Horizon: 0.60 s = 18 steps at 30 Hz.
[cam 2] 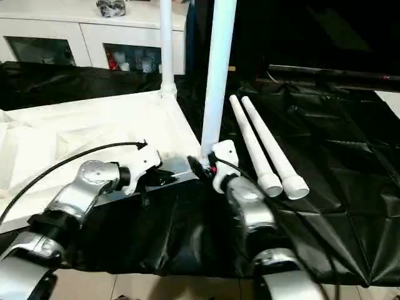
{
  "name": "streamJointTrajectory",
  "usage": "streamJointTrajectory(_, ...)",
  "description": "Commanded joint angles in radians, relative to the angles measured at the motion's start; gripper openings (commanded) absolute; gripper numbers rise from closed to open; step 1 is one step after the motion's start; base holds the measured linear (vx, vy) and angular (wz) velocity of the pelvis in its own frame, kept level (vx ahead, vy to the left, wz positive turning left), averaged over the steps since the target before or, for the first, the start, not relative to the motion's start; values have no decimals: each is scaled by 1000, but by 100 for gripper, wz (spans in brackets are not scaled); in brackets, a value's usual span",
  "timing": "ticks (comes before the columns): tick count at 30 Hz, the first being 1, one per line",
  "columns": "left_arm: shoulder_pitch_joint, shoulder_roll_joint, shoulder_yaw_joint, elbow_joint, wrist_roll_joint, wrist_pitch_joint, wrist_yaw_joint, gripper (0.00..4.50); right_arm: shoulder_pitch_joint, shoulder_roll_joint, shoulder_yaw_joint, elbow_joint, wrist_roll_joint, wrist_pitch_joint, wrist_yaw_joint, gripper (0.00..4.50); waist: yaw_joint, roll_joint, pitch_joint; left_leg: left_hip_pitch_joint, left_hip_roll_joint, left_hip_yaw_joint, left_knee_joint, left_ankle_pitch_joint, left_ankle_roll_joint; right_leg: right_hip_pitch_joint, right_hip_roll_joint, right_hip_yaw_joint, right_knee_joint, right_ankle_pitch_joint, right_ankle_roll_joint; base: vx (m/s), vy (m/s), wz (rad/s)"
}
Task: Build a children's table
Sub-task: Rotate leg to tighten
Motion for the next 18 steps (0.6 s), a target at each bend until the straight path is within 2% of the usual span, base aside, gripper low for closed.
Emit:
streamJointTrajectory(1,25,7,-28,-23,-40,-51,-89,0,5,-12,72,-32,19,-17,176,384,5,0,-57,5,54,-24,-68,-333,51,35,-65,49,-76,-364,-186,0,0,0)
streamJointTrajectory(4,40,50,-31,-37,-57,-65,-167,0,19,-58,91,-65,35,-11,314,384,12,1,-58,6,55,-19,-64,-299,66,37,-61,48,-68,-301,-212,17,-7,2)
streamJointTrajectory(7,53,89,-29,-43,-81,-71,-248,0,25,-100,112,-90,50,18,449,384,24,3,-62,1,61,-12,-59,-240,82,42,-57,47,-49,-208,-244,54,-20,4)
streamJointTrajectory(10,54,107,-16,-38,-105,-59,-298,0,16,-127,147,-81,26,22,526,384,29,3,-64,-2,59,-9,-54,-194,86,46,-57,46,-37,-133,-267,18,-6,0)
streamJointTrajectory(12,53,118,-14,-32,-110,-58,-319,0,10,-135,160,-75,20,29,558,359,30,5,-62,-1,59,-8,-54,-197,82,46,-57,46,-39,-146,-268,0,0,0)
streamJointTrajectory(14,52,134,-15,-29,-117,-58,-350,0,5,-143,166,-76,27,39,594,349,31,1,-59,1,60,-9,-57,-221,63,46,-57,47,-45,-210,-252,0,0,0)
streamJointTrajectory(16,51,147,-19,-29,-123,-60,-376,0,4,-149,166,-85,38,53,623,316,31,3,-57,4,61,-10,-59,-250,52,43,-56,47,-50,-262,-241,0,0,0)
streamJointTrajectory(18,48,155,-22,-24,-125,-63,-390,0,2,-151,165,-90,48,71,645,306,30,2,-56,6,63,-11,-62,-263,43,41,-56,48,-51,-281,-234,0,0,0)
